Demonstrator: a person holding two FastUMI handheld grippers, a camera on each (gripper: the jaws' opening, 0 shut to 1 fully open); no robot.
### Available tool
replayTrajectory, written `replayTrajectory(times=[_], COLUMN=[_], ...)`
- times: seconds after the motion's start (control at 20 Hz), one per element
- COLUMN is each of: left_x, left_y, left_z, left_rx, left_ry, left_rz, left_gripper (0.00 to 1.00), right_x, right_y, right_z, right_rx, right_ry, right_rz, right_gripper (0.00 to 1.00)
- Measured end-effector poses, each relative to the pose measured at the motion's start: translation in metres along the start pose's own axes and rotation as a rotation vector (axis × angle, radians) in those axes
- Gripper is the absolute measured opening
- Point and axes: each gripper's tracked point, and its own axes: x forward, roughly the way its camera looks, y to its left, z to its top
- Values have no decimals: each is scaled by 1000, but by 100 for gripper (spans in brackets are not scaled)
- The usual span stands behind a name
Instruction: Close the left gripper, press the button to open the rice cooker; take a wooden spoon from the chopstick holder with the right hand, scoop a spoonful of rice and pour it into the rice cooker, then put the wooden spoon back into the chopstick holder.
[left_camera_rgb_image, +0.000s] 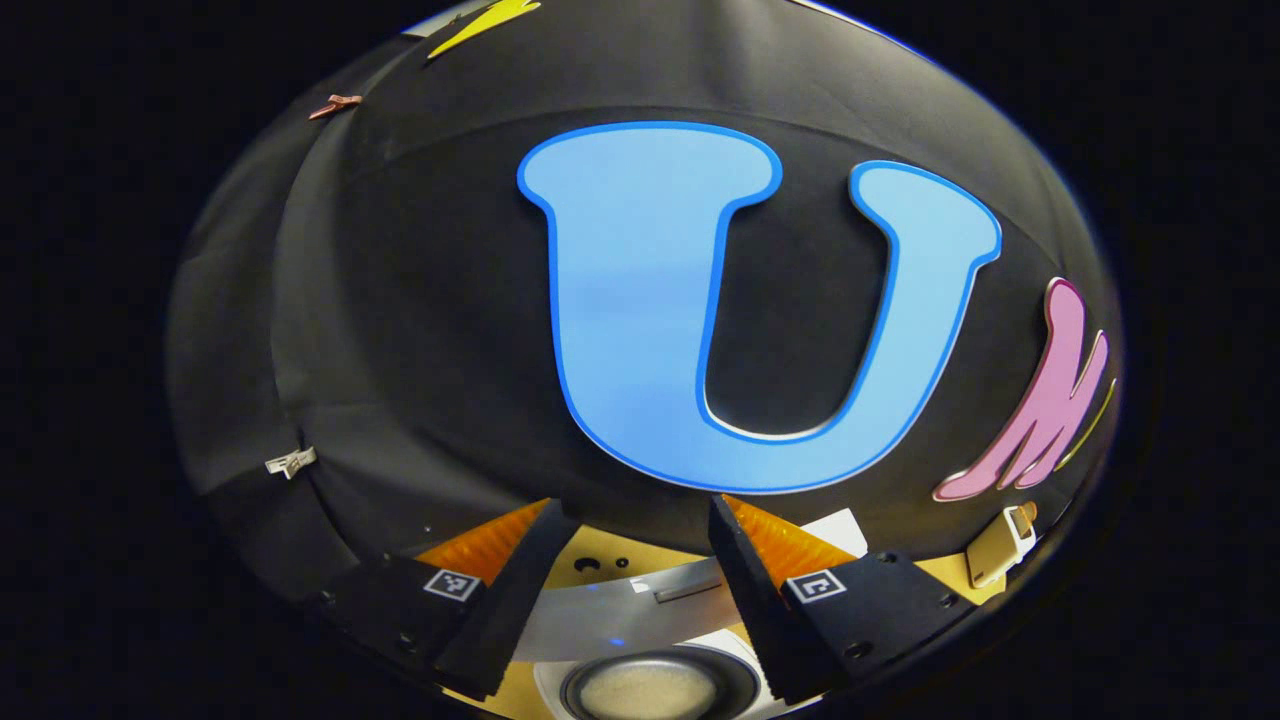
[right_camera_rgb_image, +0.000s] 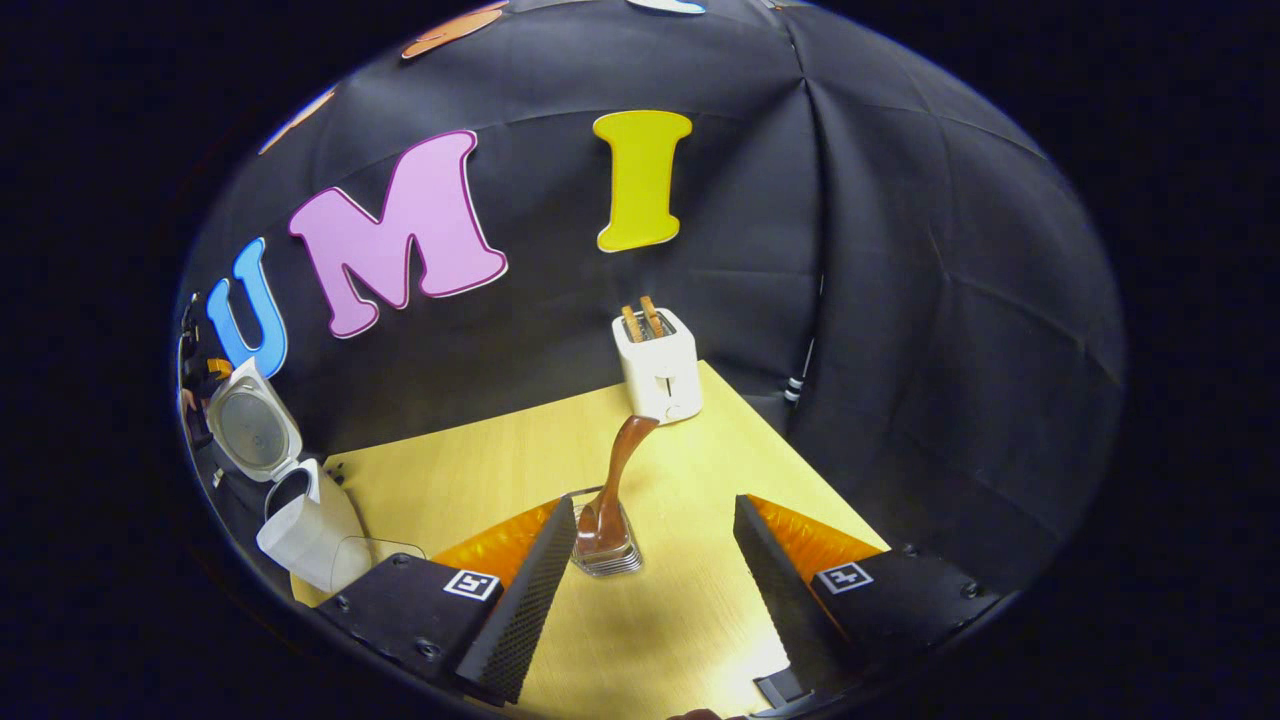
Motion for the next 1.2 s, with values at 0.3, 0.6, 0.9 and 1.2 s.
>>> replayTrajectory(times=[0.3,0.6,0.9,1.2], left_x=[-49,-96,-116,-118], left_y=[-18,-37,-46,-56], left_z=[-46,-119,-183,-249], left_rx=[-63,-55,-22,54], left_ry=[131,219,260,347], left_rz=[-32,-56,-64,-10], left_gripper=[95,95,96,97], right_x=[16,-13,-45,-71], right_y=[25,44,46,54], right_z=[11,26,3,-20], right_rx=[-21,-31,-37,-53], right_ry=[13,-59,-33,-19], right_rz=[148,213,211,216], right_gripper=[99,99,98,99])
